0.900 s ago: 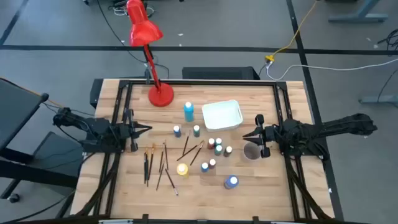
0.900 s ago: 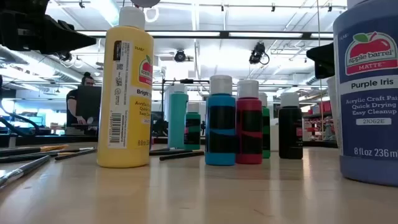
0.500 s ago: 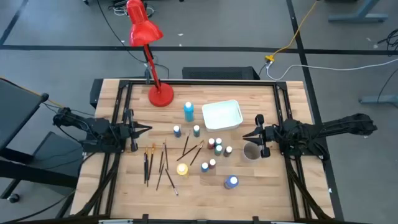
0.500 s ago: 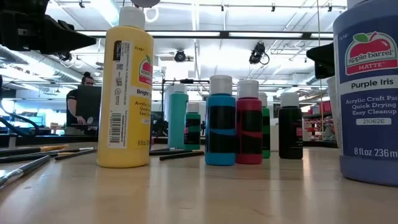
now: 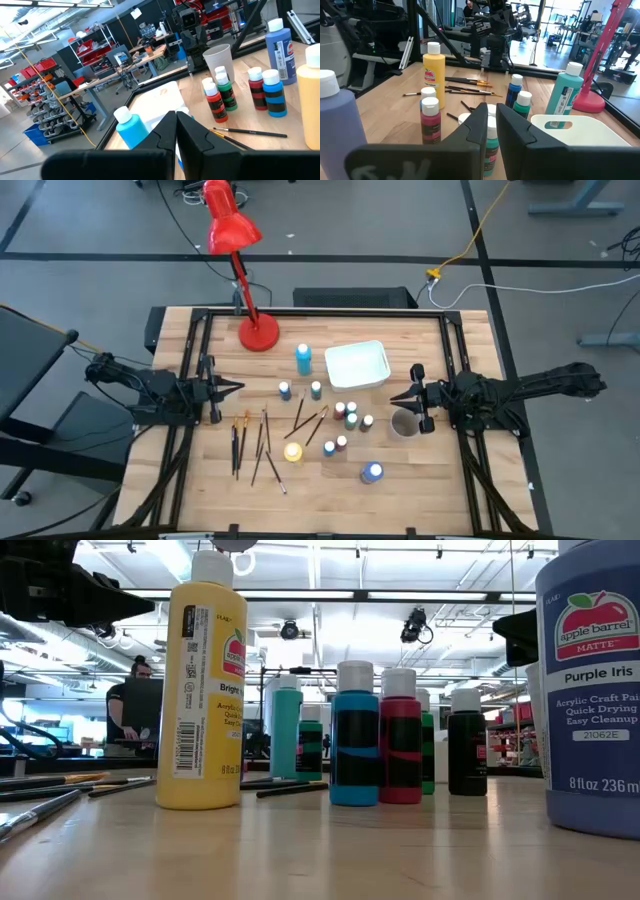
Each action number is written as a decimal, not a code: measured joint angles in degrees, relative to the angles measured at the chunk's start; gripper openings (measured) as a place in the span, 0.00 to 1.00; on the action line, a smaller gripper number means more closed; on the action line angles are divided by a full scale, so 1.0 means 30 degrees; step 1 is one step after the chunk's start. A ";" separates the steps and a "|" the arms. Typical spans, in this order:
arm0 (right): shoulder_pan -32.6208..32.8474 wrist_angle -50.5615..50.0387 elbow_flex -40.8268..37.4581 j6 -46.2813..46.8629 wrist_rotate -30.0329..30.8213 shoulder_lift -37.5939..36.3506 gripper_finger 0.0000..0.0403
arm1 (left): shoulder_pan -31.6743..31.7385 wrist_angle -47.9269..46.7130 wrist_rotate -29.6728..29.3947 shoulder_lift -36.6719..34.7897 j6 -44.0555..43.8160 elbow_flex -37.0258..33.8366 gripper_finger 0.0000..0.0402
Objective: Pick & Place Paint Supplies
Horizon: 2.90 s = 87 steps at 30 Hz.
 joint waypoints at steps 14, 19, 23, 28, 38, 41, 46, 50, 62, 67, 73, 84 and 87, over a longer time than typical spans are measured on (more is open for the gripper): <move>-0.0001 0.0002 0.0000 -0.0006 0.0000 0.0000 0.11 | 0.0000 0.0000 -0.0007 0.0000 0.0000 0.0000 0.04; -0.0001 0.0000 0.0000 0.0001 0.0000 -0.0001 0.11 | 0.0000 0.0000 -0.0007 0.0000 -0.0005 0.0000 0.04; 0.0000 0.0000 0.0000 0.0000 0.0000 -0.0001 0.11 | 0.0006 0.0000 -0.0007 0.0000 0.0000 0.0000 0.04; 0.0005 0.0000 0.0000 -0.0003 0.0000 0.0000 0.11 | 0.0003 0.0000 -0.0004 0.0000 0.0000 0.0000 0.04; 0.0001 0.0000 0.0000 -0.0004 0.0000 -0.0002 0.11 | 0.0007 0.0000 -0.0004 0.0000 0.0000 0.0000 0.04; 0.0001 0.0000 0.0000 -0.0003 0.0000 0.0000 0.11 | 0.0000 0.0000 0.0000 0.0000 0.0000 0.0000 0.04; 0.0001 0.0000 0.0000 -0.0004 0.0000 0.0000 0.11 | 0.0007 0.0000 -0.0004 0.0000 -0.0003 0.0000 0.04; 0.0004 0.0000 0.0000 -0.0004 0.0000 -0.0002 0.11 | 0.0003 0.0000 -0.0003 0.0000 -0.0001 0.0000 0.04; 0.0006 0.0000 0.0000 -0.0006 0.0000 0.0000 0.11 | 0.0005 0.0000 -0.0007 0.0000 -0.0005 0.0000 0.04; 0.0003 0.0005 0.0000 -0.0003 0.0000 0.0000 0.11 | 0.0004 0.0000 -0.0004 0.0000 -0.0003 0.0000 0.04; 0.0003 0.0000 0.0004 -0.0003 0.0000 0.0000 0.11 | 0.0000 0.0021 0.0013 0.0000 0.1548 0.0000 0.04; 0.0006 0.0000 0.0003 -0.0003 0.0000 -0.0004 0.11 | 0.0007 0.0019 0.0012 0.0000 0.4578 0.0000 0.04; -0.0001 0.0000 0.0001 0.0001 0.0000 0.0000 0.11 | 0.0007 0.0010 0.0615 0.0000 0.2788 0.0000 0.04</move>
